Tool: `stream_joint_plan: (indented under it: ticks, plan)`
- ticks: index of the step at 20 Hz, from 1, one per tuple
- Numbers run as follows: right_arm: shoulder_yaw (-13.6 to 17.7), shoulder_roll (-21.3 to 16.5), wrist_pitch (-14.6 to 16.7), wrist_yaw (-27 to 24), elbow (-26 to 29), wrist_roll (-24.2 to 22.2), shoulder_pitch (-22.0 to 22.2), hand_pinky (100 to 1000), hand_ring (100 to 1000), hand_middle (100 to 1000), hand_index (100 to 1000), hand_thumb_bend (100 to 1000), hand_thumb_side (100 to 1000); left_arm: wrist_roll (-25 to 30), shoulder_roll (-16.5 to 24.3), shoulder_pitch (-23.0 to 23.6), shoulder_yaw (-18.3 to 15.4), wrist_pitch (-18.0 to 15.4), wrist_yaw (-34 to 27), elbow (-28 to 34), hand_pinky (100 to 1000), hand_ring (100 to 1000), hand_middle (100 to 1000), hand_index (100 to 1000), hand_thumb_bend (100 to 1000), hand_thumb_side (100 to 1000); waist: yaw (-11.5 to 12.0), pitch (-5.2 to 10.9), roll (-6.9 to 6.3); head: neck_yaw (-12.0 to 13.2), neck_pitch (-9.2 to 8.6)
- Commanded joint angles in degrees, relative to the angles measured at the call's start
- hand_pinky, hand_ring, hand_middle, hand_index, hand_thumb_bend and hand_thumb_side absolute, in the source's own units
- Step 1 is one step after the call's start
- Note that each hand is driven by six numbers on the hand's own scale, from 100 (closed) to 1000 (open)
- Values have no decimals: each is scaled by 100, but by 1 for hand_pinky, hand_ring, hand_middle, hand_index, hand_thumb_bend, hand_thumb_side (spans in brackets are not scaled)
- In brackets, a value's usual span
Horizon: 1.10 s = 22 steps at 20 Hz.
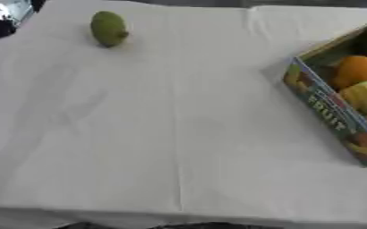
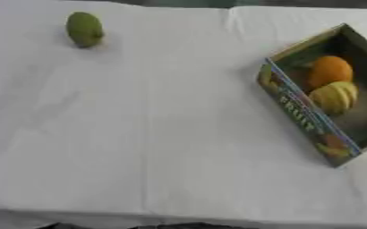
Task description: Pick up the objects with one hand, pass them to the other hand, and then place them into the box on the other side of the table.
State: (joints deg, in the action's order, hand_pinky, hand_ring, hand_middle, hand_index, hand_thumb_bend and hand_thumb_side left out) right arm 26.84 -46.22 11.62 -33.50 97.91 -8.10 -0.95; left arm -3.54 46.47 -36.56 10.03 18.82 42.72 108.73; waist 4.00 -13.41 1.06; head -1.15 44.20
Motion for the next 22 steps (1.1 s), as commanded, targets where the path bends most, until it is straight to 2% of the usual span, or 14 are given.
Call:
stream_joint_plan:
  ticks: [1,3,5,9,14,18,22]
  plan:
    - [234,-289,4,-498,50,-51,-33,796,652,787,797,100,603,601,260,-523,155,66,-414,-191,721,718,676,825,593,755,-45,8,-81,186,-9]
    - [288,-337,31,-635,74,7,-69,789,642,771,788,100,604,1214,216,-955,349,135,-776,-566,752,740,698,844,636,719,-103,1,-128,309,-9]
    - [305,-374,38,-721,149,134,-99,787,640,767,785,100,602,1905,95,-1407,524,139,-1044,-1033,773,756,706,847,695,630,-165,-12,-167,391,-47]
    - [303,-389,-35,-695,335,412,-122,784,638,766,781,100,601,2829,-372,-2208,640,66,-1009,-2164,788,772,707,827,723,538,-286,-73,-224,706,-221]
    - [331,-348,-126,-645,476,563,-189,780,631,759,775,100,605,3644,-971,-2901,711,-220,-450,-3551,830,806,731,813,758,481,-409,-183,-292,1076,-389]
    - [345,-302,-196,-606,514,597,-237,778,625,755,767,100,607,4198,-1316,-3226,603,-418,44,-4241,844,818,737,805,744,460,-492,-276,-325,1161,-491]
    - [346,-268,-244,-565,532,586,-285,777,620,752,766,100,607,4590,-1560,-3433,500,-480,496,-4693,853,827,748,807,733,433,-566,-349,-347,1168,-539]
